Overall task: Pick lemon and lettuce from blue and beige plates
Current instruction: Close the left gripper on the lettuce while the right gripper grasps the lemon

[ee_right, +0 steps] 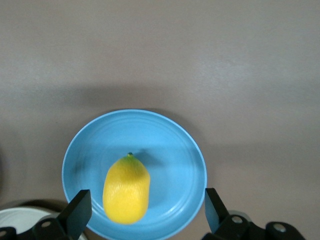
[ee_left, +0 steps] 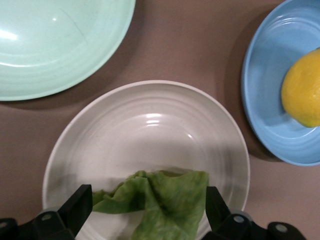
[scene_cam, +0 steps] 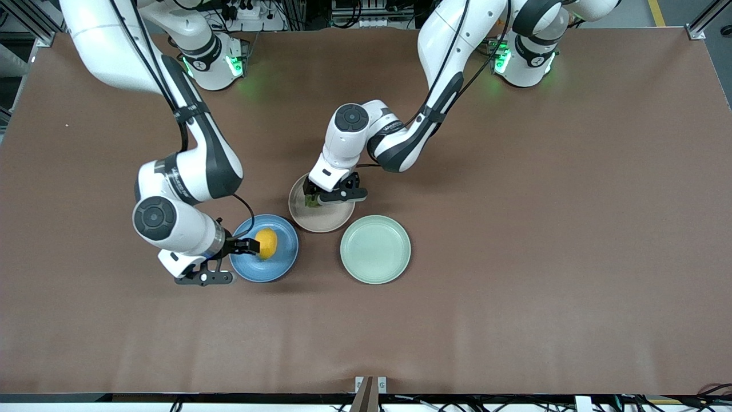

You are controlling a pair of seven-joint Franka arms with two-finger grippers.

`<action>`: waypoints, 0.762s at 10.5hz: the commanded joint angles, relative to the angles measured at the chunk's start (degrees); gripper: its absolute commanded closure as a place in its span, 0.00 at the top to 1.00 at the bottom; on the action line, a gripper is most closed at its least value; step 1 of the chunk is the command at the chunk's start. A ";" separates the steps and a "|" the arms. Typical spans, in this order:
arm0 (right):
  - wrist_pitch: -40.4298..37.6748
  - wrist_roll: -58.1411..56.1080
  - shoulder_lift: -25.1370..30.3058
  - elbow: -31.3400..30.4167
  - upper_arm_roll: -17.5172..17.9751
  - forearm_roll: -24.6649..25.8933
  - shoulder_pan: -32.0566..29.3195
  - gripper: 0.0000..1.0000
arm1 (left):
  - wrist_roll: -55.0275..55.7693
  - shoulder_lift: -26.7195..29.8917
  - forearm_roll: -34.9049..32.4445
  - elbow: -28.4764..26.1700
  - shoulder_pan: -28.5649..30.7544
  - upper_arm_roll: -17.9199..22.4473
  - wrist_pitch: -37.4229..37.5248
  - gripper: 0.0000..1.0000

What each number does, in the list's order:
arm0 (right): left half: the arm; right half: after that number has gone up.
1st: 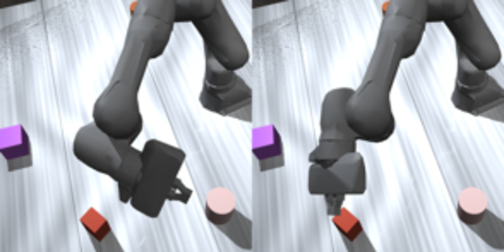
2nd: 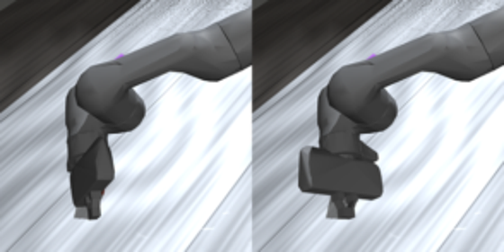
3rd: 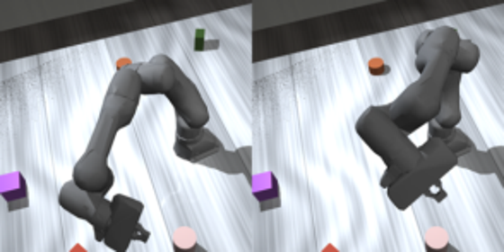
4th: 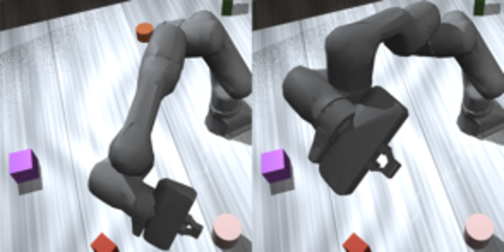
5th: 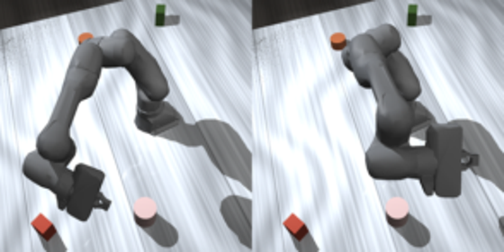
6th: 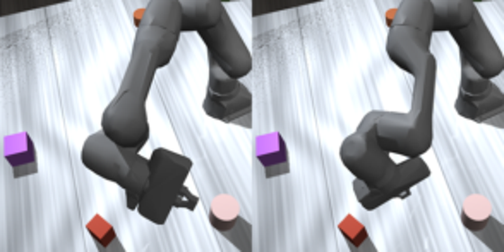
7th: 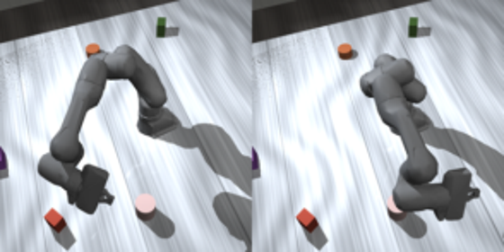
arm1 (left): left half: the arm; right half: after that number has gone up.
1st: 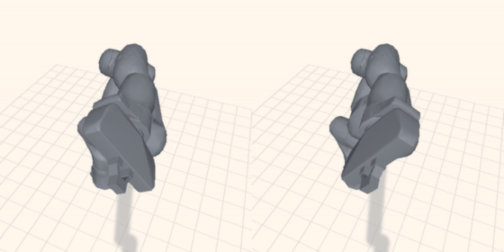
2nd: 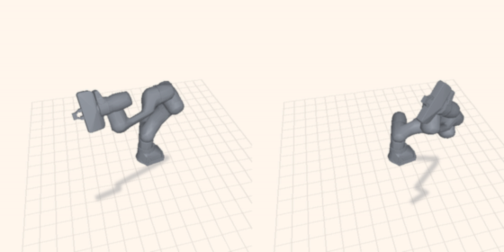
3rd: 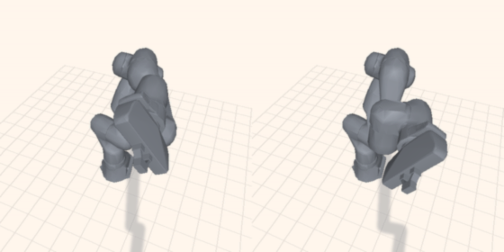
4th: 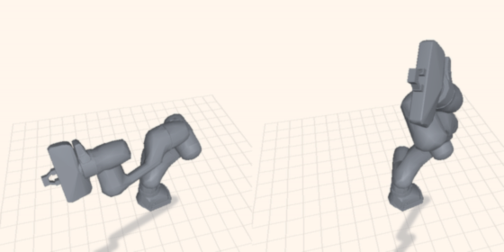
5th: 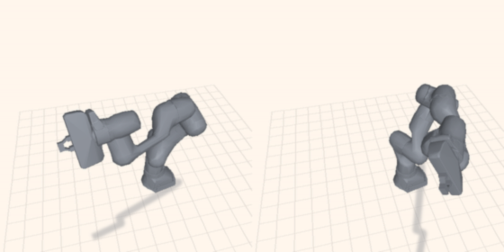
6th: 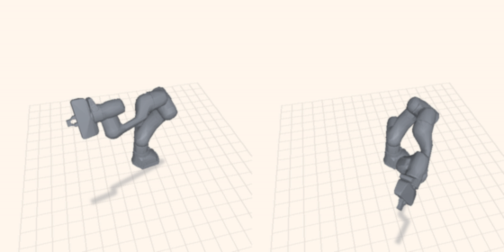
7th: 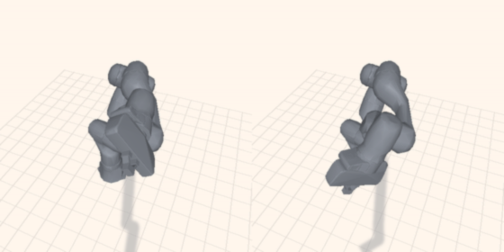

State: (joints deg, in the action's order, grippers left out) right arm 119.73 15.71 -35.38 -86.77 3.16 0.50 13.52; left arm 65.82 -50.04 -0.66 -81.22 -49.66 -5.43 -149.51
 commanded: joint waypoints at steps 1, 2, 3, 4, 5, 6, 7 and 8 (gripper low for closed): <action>0.42 0.28 -1.00 0.73 -0.35 1.95 0.80 1.00 | 2.74 -2.86 -1.28 1.59 -2.27 1.38 -3.06 1.00; 0.25 0.28 -1.09 0.64 -0.35 2.75 0.46 1.00 | 2.74 -3.39 -1.28 1.59 -2.98 1.82 -3.15 1.00; -0.02 0.11 -1.01 0.55 -0.35 2.76 0.37 1.00 | 3.52 -3.40 -1.28 1.51 -3.68 1.83 -3.07 1.00; -0.11 0.19 -1.09 0.55 -0.26 2.76 0.37 1.00 | 3.96 -3.66 -1.36 1.51 -4.30 1.83 -3.15 1.00; -0.28 0.20 -1.09 0.46 -0.26 2.76 0.37 1.00 | 3.97 -4.10 -1.28 1.51 -4.48 1.83 -3.16 1.00; -0.37 1.07 -1.09 0.46 -0.26 2.41 0.54 1.00 | 3.97 -4.36 -1.36 1.51 -5.09 1.83 -3.16 1.00; 0.15 1.77 -1.09 -0.06 -0.17 1.88 0.54 1.00 | 3.97 -4.36 -1.36 1.51 -5.27 1.83 -3.16 1.00; 1.46 4.13 -1.18 -0.85 -0.17 1.01 0.80 1.00 | 3.97 -4.45 -1.36 1.51 -5.27 1.91 -3.16 1.00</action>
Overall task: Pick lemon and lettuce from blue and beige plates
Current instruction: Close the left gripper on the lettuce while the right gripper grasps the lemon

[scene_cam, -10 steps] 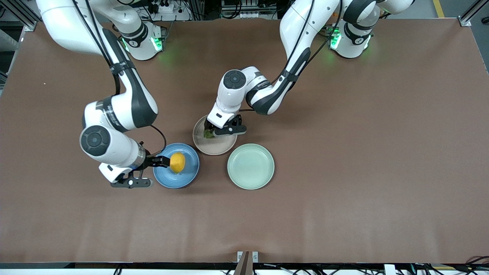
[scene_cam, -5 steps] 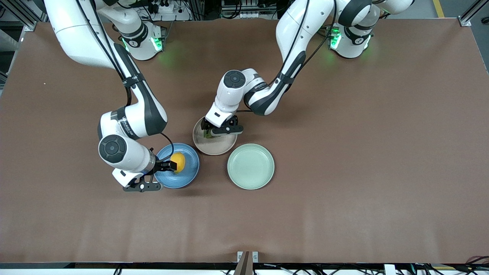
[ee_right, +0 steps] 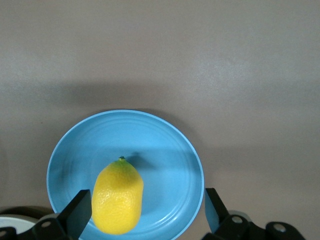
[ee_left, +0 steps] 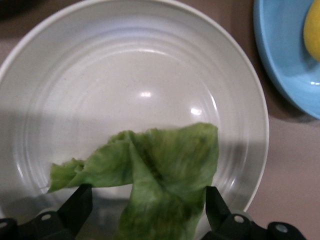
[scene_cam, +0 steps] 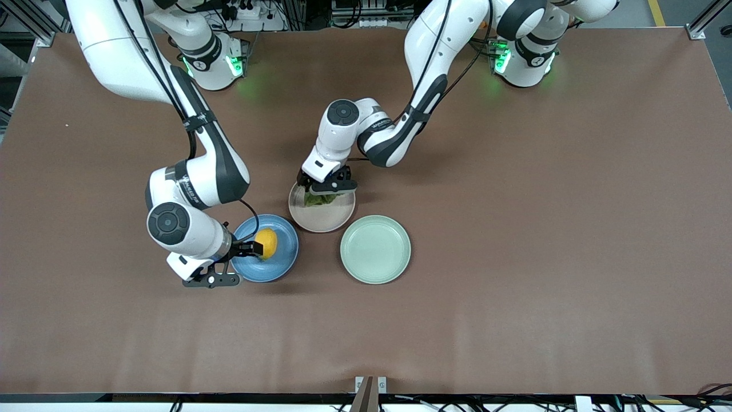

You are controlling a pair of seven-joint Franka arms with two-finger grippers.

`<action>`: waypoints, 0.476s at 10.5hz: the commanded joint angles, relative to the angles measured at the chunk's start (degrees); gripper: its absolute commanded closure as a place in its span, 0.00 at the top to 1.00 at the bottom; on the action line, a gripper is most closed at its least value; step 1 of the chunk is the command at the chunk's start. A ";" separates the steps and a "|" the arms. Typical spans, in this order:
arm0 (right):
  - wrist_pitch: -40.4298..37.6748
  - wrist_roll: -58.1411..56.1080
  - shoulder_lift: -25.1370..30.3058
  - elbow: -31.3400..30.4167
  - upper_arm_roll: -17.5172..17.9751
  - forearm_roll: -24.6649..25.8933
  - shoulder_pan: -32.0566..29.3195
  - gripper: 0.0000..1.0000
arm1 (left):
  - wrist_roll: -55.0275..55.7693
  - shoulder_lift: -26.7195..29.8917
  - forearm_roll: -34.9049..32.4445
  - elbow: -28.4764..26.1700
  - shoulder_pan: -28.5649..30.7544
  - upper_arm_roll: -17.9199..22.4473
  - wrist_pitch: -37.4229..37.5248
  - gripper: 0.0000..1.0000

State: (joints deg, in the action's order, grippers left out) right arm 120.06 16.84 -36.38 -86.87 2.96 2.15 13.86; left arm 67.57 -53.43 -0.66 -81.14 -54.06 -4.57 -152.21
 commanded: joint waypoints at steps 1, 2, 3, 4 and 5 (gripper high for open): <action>3.05 4.07 -0.18 -2.15 0.03 -0.83 0.56 1.00 | 2.74 -0.98 -1.19 1.43 -0.78 0.97 -0.46 0.68; 4.38 4.08 -0.18 -3.38 0.03 -0.83 0.64 1.00 | 3.53 -0.89 -1.19 1.34 -0.78 0.97 -0.37 0.22; 5.26 4.17 -0.53 -3.83 0.03 -0.83 0.99 1.00 | 3.45 -0.80 -1.19 1.34 -0.69 0.97 -0.37 0.00; 5.71 4.17 -0.71 -4.01 0.12 -0.83 1.26 1.00 | 3.53 -0.45 -1.19 1.25 -0.69 0.97 -0.37 0.00; 6.06 4.17 -0.71 -4.62 0.12 -0.83 1.35 1.00 | 3.53 0.16 -1.10 1.25 -0.69 0.97 -0.20 0.00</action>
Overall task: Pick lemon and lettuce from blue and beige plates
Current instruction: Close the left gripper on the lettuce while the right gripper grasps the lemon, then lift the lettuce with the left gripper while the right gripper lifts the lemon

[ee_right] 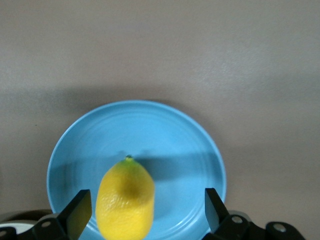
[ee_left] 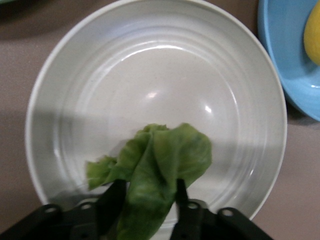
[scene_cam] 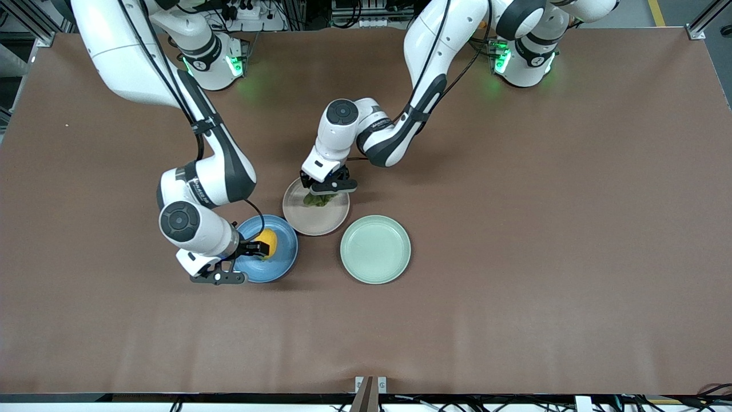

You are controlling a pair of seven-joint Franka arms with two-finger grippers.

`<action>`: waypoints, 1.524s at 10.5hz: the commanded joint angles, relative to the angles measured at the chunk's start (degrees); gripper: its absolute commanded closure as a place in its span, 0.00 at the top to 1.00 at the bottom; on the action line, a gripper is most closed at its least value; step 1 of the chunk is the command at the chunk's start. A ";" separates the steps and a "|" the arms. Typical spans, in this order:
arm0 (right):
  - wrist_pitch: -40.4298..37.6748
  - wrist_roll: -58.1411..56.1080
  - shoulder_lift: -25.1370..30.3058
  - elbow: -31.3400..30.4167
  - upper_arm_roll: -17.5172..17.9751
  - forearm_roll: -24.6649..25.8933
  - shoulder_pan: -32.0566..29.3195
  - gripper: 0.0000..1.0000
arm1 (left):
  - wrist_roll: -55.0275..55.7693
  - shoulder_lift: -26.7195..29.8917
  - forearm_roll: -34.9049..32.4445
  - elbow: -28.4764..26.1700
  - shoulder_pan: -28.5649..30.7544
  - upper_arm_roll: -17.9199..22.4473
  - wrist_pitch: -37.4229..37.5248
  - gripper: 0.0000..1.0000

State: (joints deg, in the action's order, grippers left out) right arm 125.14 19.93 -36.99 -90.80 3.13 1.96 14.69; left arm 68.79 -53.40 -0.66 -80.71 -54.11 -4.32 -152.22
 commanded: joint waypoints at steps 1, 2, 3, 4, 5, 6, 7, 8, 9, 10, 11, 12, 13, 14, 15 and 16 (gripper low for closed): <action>1.85 1.25 -0.18 -1.31 0.03 -0.90 0.69 1.00 | 2.40 0.92 -1.10 0.73 -0.39 0.71 0.16 0.00; 2.65 1.26 -0.10 -1.92 -0.06 -1.86 1.30 1.00 | 2.40 1.98 -1.10 0.55 -0.21 0.71 1.30 0.00; 3.87 1.26 -0.18 -2.71 -0.06 -2.04 1.57 1.00 | 2.32 2.86 -1.19 0.47 0.05 0.71 4.00 0.00; 5.10 1.26 -0.10 -3.68 -0.06 -2.05 1.57 1.00 | 2.31 4.35 -1.36 0.47 0.40 1.15 7.51 0.00; 6.42 1.26 -0.18 -4.47 -0.06 -2.05 1.57 1.00 | 2.23 5.49 -1.54 0.47 0.84 1.41 10.77 0.00; 7.48 1.26 -0.19 -5.43 -0.06 -2.05 1.66 1.00 | 2.05 6.81 -1.54 0.38 1.80 1.50 13.50 0.00; 8.53 1.26 -0.19 -6.40 -0.14 -2.05 1.66 1.00 | 1.88 8.21 -1.54 0.38 3.03 1.50 16.05 0.00; 10.02 1.17 -0.45 -7.19 -0.14 -2.05 1.66 1.00 | 1.79 9.97 -1.62 0.38 4.26 1.50 18.77 0.00; 12.13 1.17 -0.80 -8.07 -0.14 -2.05 1.74 1.00 | 1.61 11.81 -1.63 0.38 5.49 1.50 21.41 0.00; 13.63 1.17 -0.89 -8.95 -0.14 -2.05 1.92 1.00 | 1.70 13.92 -1.63 0.38 7.07 1.50 23.52 0.00; 13.90 1.17 -0.98 -9.31 -0.14 -2.05 2.10 1.00 | 1.79 15.85 -1.63 0.20 8.74 1.50 26.24 0.00; 13.99 1.26 -1.32 -9.31 -0.14 -2.05 2.18 1.00 | 2.05 17.18 -1.63 -0.23 9.97 1.50 29.75 0.00; 13.91 1.17 -1.50 -9.31 -0.14 -2.05 2.19 1.00 | 1.96 18.15 -2.23 -0.32 11.64 1.94 32.48 0.00; 13.82 1.17 -1.59 -9.31 -0.14 -2.05 2.10 1.00 | 1.62 18.86 -2.85 -0.33 13.83 2.03 34.51 0.00; 13.82 1.17 -1.59 -9.31 -0.14 -2.05 2.18 0.96 | 1.35 19.56 -3.38 -0.33 15.94 2.03 35.57 0.00; 13.73 1.17 -1.59 -9.31 -0.14 -2.05 2.10 0.80 | 1.00 20.35 -3.82 -0.33 17.62 2.03 35.85 0.00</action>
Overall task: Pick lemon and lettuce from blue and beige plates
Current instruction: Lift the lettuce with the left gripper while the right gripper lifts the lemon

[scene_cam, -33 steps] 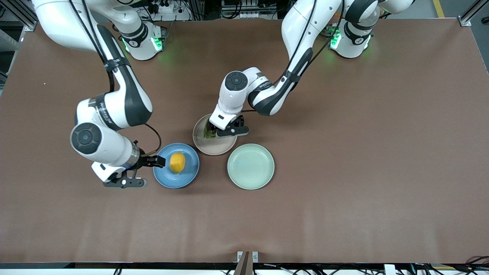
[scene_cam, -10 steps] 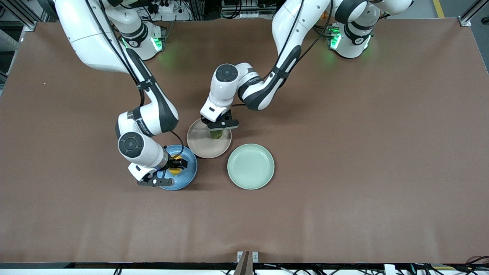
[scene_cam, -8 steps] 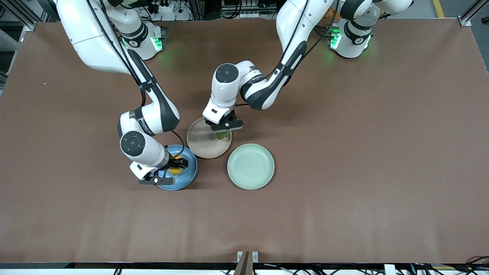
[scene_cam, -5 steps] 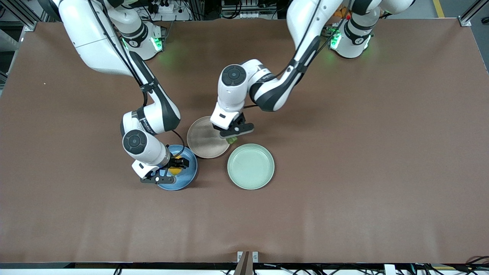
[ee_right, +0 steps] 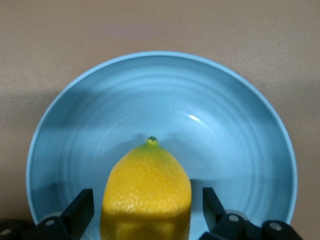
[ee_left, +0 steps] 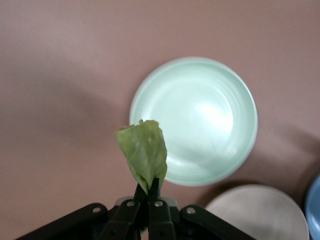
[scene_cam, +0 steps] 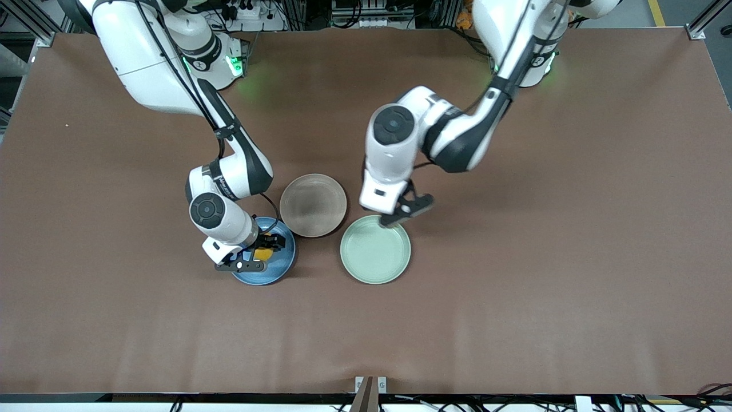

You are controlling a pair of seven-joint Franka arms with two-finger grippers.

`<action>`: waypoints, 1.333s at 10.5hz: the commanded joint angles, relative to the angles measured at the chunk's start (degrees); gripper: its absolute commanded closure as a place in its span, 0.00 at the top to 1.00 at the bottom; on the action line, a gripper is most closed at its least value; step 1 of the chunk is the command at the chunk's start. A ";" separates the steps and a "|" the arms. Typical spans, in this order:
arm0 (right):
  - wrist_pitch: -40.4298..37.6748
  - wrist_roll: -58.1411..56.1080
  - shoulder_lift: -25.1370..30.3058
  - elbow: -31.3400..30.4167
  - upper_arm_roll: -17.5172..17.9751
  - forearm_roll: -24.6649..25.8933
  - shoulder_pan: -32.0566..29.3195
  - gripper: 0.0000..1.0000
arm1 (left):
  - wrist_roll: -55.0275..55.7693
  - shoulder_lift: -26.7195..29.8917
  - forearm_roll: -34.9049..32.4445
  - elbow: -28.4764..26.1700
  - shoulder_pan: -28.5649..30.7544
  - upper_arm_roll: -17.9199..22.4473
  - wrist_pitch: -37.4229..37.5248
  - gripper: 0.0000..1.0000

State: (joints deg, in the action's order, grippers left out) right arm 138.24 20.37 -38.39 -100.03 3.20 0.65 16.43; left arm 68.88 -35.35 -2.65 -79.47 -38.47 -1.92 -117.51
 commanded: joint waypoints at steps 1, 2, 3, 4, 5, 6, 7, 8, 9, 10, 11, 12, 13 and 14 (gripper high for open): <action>0.45 0.81 -0.20 -0.08 -0.21 -0.73 0.36 0.63 | 0.30 2.47 -2.53 -1.48 3.65 -0.37 1.14 0.00; 0.19 0.81 -0.20 -0.08 -0.21 -0.73 0.36 0.46 | -1.01 2.48 -2.62 -1.57 4.62 -0.37 1.14 0.00; 0.10 0.90 -0.20 -0.08 -0.21 -0.73 0.27 0.34 | -2.50 2.48 -2.71 -1.92 6.37 -0.37 1.14 0.00; 0.01 0.90 -0.11 0.01 -0.21 -0.73 0.18 0.27 | -3.74 2.48 -3.14 -1.83 8.48 -0.37 1.06 0.00; -0.17 0.90 -0.02 0.10 -0.12 -0.73 0.01 0.25 | -5.05 2.56 -4.28 -1.83 10.85 -0.45 0.97 0.00; -1.73 0.72 0.24 0.45 -0.12 -0.73 -0.25 0.21 | -7.16 2.48 -4.55 -2.01 12.87 -0.45 0.97 0.00; -5.32 0.72 0.77 1.32 -0.12 -0.82 -0.34 0.21 | -8.39 2.56 -4.56 -2.27 14.54 -0.37 0.97 0.00; -10.40 0.63 1.55 3.16 -0.12 -0.82 -0.43 0.21 | -9.45 2.48 -5.08 -2.18 17.17 -0.45 0.97 0.00; -15.15 0.46 2.00 5.26 -0.21 -0.82 -0.61 0.21 | -11.64 2.30 -5.00 -2.36 18.50 -0.54 0.97 0.00; -17.81 0.02 2.79 6.33 -0.21 -0.82 -1.65 0.21 | -13.49 2.04 -4.99 -2.71 20.08 -0.54 0.97 0.00; -18.97 -0.24 3.84 6.43 -0.21 -0.82 -2.44 0.21 | -14.64 1.95 -4.99 -2.62 21.58 -0.54 0.88 0.00; -20.19 -0.33 5.07 6.43 -0.30 -0.82 -3.06 0.21 | -15.95 1.95 -4.99 -2.45 23.51 -0.63 0.36 0.00; -21.95 -1.46 6.04 6.43 -0.30 -0.73 -4.37 0.21 | -18.14 1.95 -4.91 -2.27 25.44 -0.72 0.18 0.00; -24.40 -4.52 6.92 6.34 -0.30 -0.73 -6.13 0.21 | -20.25 2.04 -4.04 -2.27 25.89 -0.72 0.18 0.07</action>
State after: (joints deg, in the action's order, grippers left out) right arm 116.74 19.20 -33.80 -92.77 2.43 0.56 12.90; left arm 51.29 -34.35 -6.18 -81.08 -14.10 -1.84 -117.08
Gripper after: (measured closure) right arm 0.379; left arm 0.956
